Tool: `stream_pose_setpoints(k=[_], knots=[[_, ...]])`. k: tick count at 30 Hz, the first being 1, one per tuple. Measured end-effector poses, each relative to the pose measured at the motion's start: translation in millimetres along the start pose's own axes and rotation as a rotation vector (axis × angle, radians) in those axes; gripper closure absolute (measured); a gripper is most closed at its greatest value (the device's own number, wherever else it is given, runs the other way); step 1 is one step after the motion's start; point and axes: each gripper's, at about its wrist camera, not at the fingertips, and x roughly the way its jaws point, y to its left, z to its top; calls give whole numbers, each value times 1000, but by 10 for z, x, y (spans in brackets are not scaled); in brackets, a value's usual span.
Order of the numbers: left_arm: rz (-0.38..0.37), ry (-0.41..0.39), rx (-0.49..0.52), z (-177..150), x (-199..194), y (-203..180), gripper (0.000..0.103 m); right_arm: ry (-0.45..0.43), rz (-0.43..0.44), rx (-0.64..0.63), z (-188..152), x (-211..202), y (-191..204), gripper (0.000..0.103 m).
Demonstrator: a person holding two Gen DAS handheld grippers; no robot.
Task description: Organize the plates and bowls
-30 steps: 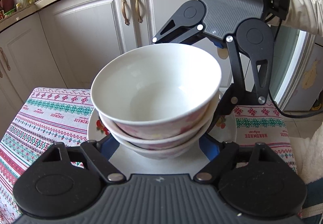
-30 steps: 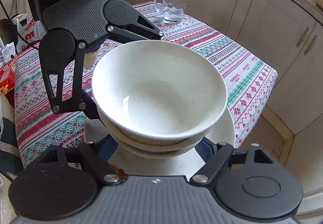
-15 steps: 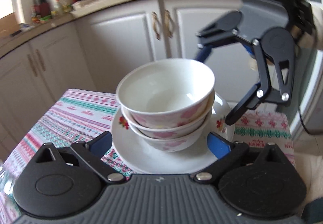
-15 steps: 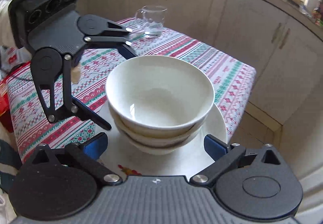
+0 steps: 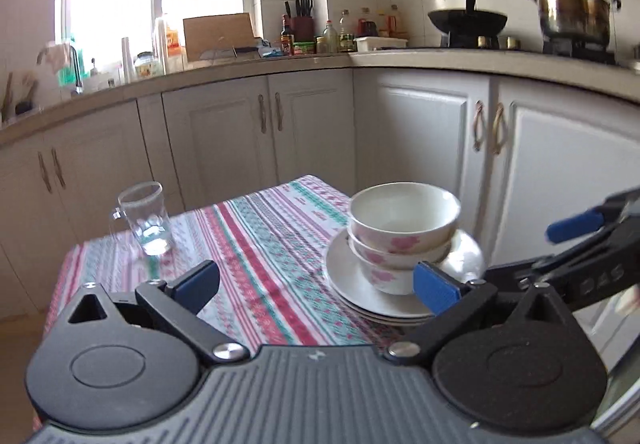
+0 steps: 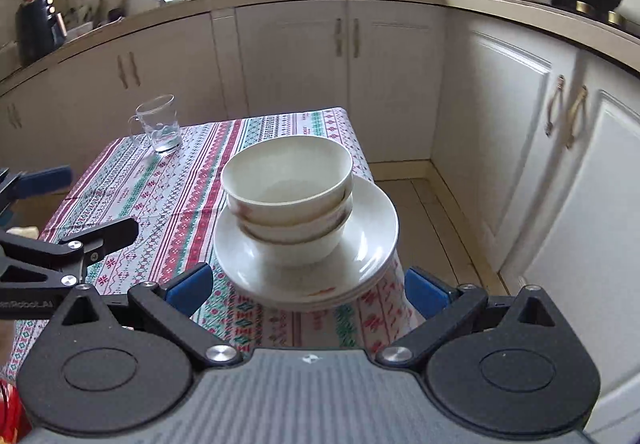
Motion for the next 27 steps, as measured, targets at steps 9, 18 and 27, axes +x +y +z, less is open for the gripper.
stream_pose_setpoints(k=[9,18,27], knots=[[104,145,-128,-133,-165,36,1,-18,-52,-12,-250,-260,243,0],[118,163,-131,-121,-224,-23,1,-37,-66,-7,-269,-356,271,0],[127,168,-138,-122,-219,-28,1,-47,-72,-7,-261,-371,281,0]])
